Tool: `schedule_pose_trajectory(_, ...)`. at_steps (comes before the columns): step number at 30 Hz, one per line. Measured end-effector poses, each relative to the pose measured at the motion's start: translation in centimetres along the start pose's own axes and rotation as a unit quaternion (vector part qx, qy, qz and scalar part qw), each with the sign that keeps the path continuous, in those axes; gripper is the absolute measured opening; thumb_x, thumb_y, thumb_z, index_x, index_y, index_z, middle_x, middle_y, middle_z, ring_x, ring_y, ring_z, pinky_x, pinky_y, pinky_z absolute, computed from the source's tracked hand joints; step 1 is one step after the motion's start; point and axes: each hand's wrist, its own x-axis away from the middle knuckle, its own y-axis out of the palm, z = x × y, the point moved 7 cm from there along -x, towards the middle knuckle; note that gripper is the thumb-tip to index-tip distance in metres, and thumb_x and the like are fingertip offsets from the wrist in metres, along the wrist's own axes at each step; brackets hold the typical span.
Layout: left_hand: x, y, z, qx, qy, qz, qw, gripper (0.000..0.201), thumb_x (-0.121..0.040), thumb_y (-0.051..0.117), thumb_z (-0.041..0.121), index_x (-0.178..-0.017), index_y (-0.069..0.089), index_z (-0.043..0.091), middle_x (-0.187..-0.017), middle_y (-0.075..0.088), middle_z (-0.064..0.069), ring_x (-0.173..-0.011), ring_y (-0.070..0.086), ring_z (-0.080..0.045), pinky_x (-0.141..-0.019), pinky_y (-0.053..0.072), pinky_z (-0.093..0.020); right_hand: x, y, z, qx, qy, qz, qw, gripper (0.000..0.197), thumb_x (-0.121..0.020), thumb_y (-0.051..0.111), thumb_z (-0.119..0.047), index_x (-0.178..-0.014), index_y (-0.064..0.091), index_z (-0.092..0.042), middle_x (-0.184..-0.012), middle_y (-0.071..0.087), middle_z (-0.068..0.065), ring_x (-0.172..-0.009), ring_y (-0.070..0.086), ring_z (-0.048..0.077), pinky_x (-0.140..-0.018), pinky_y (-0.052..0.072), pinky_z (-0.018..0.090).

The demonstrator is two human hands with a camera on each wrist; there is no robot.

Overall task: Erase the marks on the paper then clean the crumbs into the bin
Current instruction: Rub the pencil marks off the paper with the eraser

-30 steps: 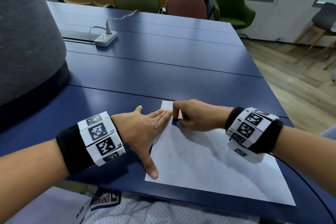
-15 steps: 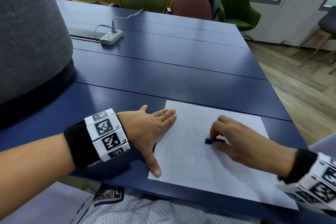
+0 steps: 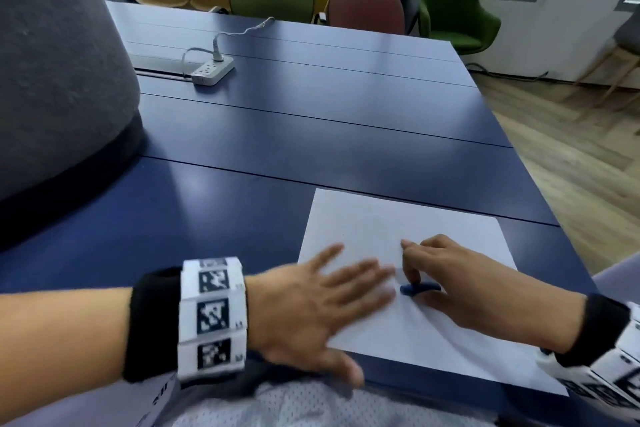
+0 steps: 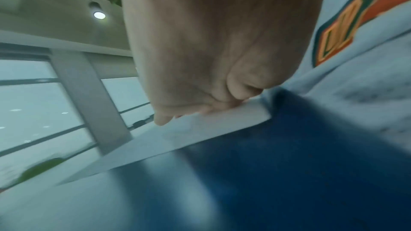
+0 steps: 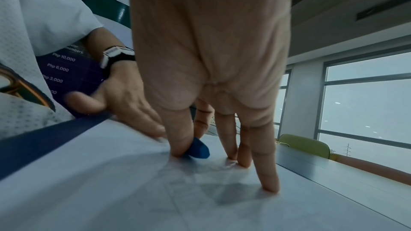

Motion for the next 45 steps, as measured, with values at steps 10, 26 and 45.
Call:
schedule_pose_trajectory(10,2.5,1.2,-6.1,0.082,-0.214,-0.086,0.97,0.102,-0.071,-0.008,0.079,-0.145,-0.03,0.012,-0.152,-0.038,-0.005,-0.14,-0.034,-0.014,-0.119,-0.013,-0.039,0.3,-0.2,-0.2,0.007,-0.029,0.008,1.0,0.014,-0.094,0.056,-0.034,-0.093,0.042,-0.032,-0.103,0.051,-0.02,-0.11,0.041,0.006,-0.085,0.044,0.022)
schedule_pose_trajectory(26,-1.2,-1.7,-8.8,0.064,-0.246,-0.033,0.967,0.102,-0.08,0.001,0.078,-0.15,-0.022,0.008,-0.155,-0.034,-0.008,-0.144,-0.03,-0.018,-0.12,-0.01,-0.045,0.1,-0.4,-0.3,0.0,-0.029,0.007,1.0,0.014,-0.093,0.058,-0.032,-0.094,0.045,-0.028,-0.098,0.052,-0.019,-0.105,0.041,0.008,-0.081,0.045,0.024)
schedule_pose_trajectory(45,-0.5,-1.1,-8.3,0.059,-0.184,-0.083,0.978,0.109,-0.075,0.004,0.086,-0.151,-0.023,0.012,-0.156,-0.032,-0.004,-0.144,-0.027,-0.015,-0.12,-0.009,-0.047,0.0,-0.6,0.2,-0.012,0.011,0.007,1.0,0.015,-0.09,0.058,-0.039,-0.097,0.047,-0.032,-0.1,0.054,-0.01,-0.093,0.046,-0.001,-0.081,0.049,0.025)
